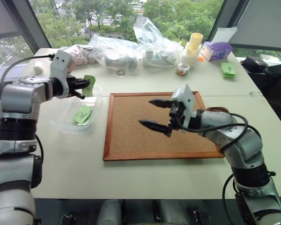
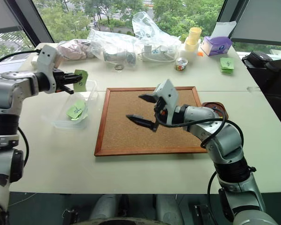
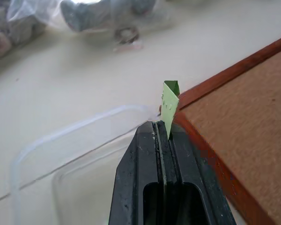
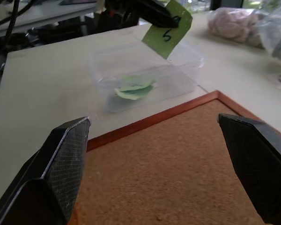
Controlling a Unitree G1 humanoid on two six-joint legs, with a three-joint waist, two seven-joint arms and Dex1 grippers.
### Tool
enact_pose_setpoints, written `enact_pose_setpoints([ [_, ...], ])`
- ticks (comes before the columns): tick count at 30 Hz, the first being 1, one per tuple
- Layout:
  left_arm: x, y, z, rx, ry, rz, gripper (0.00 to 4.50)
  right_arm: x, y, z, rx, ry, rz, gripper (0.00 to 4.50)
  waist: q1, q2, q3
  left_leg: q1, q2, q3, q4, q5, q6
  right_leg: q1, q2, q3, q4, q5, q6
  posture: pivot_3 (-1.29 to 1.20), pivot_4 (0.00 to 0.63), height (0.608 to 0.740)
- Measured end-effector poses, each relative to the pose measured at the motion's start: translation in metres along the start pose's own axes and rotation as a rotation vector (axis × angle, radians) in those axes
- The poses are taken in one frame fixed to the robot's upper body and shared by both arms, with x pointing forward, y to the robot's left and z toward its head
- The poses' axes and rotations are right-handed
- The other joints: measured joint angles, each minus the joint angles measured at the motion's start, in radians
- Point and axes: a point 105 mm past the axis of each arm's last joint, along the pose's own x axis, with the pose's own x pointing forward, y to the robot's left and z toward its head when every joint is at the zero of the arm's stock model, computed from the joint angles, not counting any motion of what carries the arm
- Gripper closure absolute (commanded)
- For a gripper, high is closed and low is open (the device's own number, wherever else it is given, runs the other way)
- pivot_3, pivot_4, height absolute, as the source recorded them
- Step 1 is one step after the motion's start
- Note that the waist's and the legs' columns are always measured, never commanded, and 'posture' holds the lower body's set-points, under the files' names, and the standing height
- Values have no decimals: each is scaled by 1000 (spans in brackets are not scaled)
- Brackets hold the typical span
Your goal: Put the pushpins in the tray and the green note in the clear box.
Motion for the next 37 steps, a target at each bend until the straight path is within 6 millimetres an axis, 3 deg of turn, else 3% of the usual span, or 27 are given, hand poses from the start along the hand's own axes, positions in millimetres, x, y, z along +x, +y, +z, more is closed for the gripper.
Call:
enact_pose_setpoints([
  [4,-3,2,-35,-145,100,-14,4500,7,-1,-15,-28,52,13,12,7,-2,0,-3,0,-1,2,1,-1,-2,0,-1,0,0,0,0,150,738],
  [9,-3,-5,-41,-252,103,-67,4500,9,-6,-18,-31,49,-7,12,4,-3,0,-5,0,-2,4,1,-2,-2,0,-2,0,0,0,0,150,738],
  [12,-2,-4,-50,-278,129,-67,3471,10,-8,-19,-35,52,-16,0,0,-3,0,-4,1,-2,4,1,-2,-2,0,-2,1,0,0,0,150,738],
  [18,0,3,-61,-206,165,-27,424,8,-10,-25,-20,64,-42,0,4,-3,0,-5,1,-1,4,1,-2,-2,-1,-2,1,0,0,0,150,738],
  [26,-3,4,-32,64,61,-10,424,-12,-26,-24,38,40,-139,0,6,-3,0,-5,1,-1,5,1,-2,-2,0,-2,1,0,0,0,150,738],
  [28,-5,-22,-14,186,3,-129,424,-22,-32,-24,87,29,-184,0,7,-3,1,-5,0,-1,5,1,-2,-2,-1,-2,1,0,0,0,150,738],
  [32,-11,-58,8,249,-102,-295,424,-37,-33,-13,104,7,-223,0,7,-3,1,-5,1,-1,5,1,-1,-2,-1,-2,1,0,0,0,150,738],
  [37,-24,-108,9,336,-154,-484,424,-72,-41,-22,160,45,-343,0,5,-3,0,-5,1,-1,5,-1,1,-2,-1,-1,1,0,0,0,150,738],
])
